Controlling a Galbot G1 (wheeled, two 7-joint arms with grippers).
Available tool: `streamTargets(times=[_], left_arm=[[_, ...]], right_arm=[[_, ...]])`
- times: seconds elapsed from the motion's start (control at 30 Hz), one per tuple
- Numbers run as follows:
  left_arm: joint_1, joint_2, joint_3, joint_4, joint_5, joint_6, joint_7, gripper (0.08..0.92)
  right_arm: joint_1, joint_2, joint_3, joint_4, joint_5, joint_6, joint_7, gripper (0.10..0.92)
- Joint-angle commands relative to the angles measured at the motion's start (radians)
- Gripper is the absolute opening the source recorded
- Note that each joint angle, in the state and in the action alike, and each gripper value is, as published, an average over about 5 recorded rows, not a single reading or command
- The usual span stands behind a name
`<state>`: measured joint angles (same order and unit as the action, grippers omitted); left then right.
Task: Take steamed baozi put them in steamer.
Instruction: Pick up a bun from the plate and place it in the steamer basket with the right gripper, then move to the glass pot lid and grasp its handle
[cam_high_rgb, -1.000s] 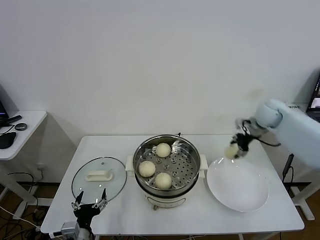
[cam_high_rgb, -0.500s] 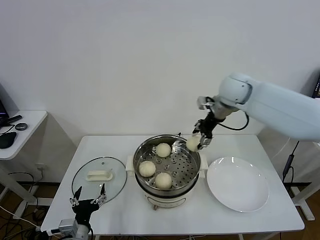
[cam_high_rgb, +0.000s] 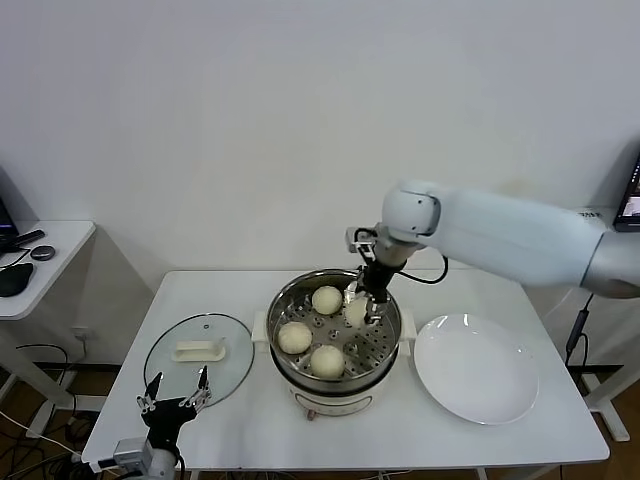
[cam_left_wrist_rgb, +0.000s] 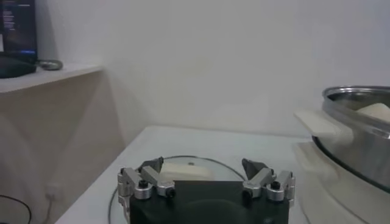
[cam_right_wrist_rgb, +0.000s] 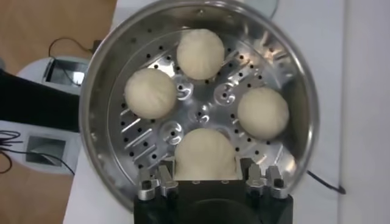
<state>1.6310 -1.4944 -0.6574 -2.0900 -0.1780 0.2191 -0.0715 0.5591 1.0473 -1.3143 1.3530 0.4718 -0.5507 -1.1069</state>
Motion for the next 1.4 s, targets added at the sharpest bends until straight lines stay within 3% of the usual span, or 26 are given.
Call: streamTargets(times=[0.03, 0.37, 0.57, 0.73, 1.07, 1.23, 1.4], left_arm=[[-0.001, -0.002, 0.001, -0.002, -0.001, 0.0, 0.0, 0.823], [-0.003, -0.004, 0.002, 0.002, -0.001, 0.0, 0.0, 0.823], [-0.003, 0.001, 0.001, -0.002, 0.0, 0.003, 0.0, 0.823], [0.0, 0.001, -0.006, -0.019, -0.009, 0.001, 0.002, 0.823], [-0.004, -0.026, -0.021, -0.043, -0.087, -0.093, -0.014, 0.823], [-0.022, -0.02, -0.02, -0.06, -0.091, -0.111, -0.019, 0.823], [-0.052, 0.003, -0.033, -0.052, 0.003, -0.112, 0.01, 0.823]], right_arm=[[-0.043, 0.047, -0.031, -0.007, -0.057, -0.031, 0.057, 0.619], [-0.048, 0.026, -0.021, 0.005, -0.062, -0.034, 0.066, 0.631], [-0.015, -0.017, -0.016, 0.034, -0.043, -0.031, 0.06, 0.765], [-0.011, -0.097, 0.091, 0.057, 0.02, -0.009, 0.116, 0.82], [-0.246, -0.216, 0.625, 0.071, 0.291, 0.175, 0.573, 0.823], [-0.639, -0.224, 1.092, 0.138, 0.236, 0.213, 0.811, 0.823], [-1.025, -0.151, 1.538, 0.186, 0.165, 0.273, 0.926, 0.823]])
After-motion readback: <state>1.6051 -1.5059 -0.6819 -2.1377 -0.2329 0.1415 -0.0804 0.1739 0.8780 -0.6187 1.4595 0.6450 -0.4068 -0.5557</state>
